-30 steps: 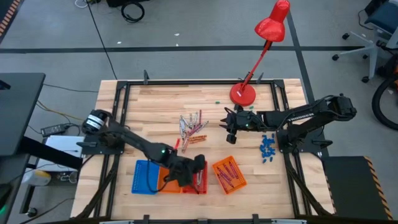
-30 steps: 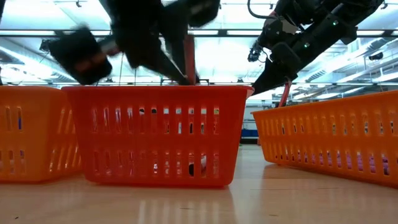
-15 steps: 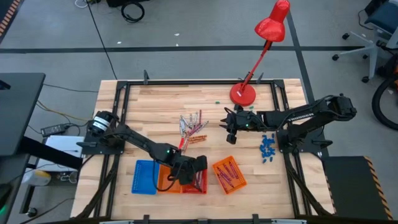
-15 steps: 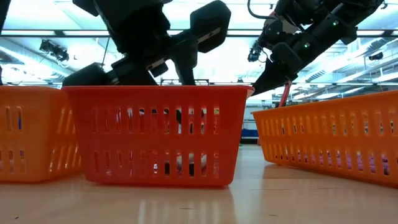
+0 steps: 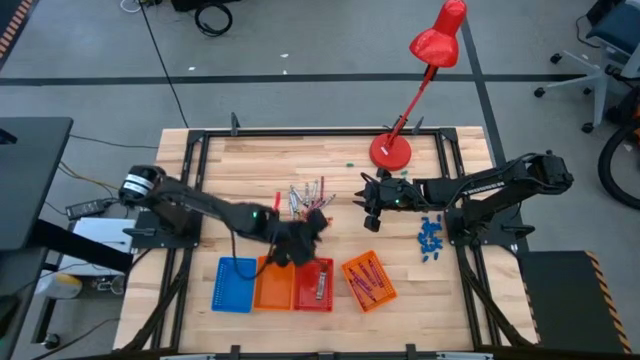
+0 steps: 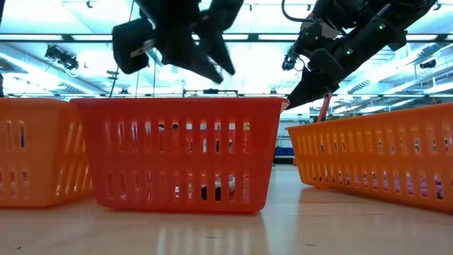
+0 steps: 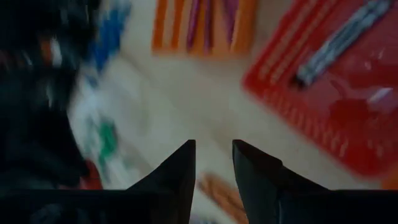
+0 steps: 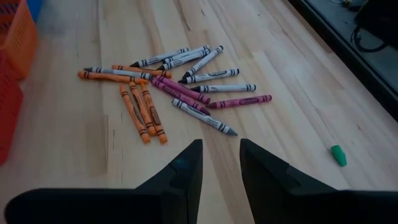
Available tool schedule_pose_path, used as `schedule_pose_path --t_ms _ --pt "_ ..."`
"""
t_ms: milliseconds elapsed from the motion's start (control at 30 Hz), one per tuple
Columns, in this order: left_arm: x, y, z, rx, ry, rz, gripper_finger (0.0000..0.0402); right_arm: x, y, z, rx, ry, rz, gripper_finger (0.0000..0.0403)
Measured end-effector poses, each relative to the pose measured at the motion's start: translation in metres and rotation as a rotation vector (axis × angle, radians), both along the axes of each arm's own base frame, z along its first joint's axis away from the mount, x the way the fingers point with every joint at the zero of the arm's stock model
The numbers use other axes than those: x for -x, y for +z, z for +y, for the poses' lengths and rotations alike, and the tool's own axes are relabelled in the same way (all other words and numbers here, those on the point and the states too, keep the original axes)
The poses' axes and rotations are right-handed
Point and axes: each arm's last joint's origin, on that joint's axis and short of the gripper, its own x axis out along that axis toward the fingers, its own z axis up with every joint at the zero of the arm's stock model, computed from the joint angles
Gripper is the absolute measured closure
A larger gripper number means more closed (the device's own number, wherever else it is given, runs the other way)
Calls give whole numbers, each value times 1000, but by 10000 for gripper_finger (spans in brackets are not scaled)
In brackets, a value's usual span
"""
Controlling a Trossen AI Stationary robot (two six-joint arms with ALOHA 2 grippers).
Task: Sort crayons
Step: Put the black crayon into the red bin
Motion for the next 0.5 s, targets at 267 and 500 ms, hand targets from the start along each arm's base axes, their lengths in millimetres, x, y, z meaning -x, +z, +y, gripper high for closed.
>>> schedule_pose_path --t_ms 267,500 --pt "11 -17 74 99 325 250 286 0 0 0 -6 9 -6 292" --pt "8 -33 125 85 429 289 286 0 0 0 -6 9 -6 292"
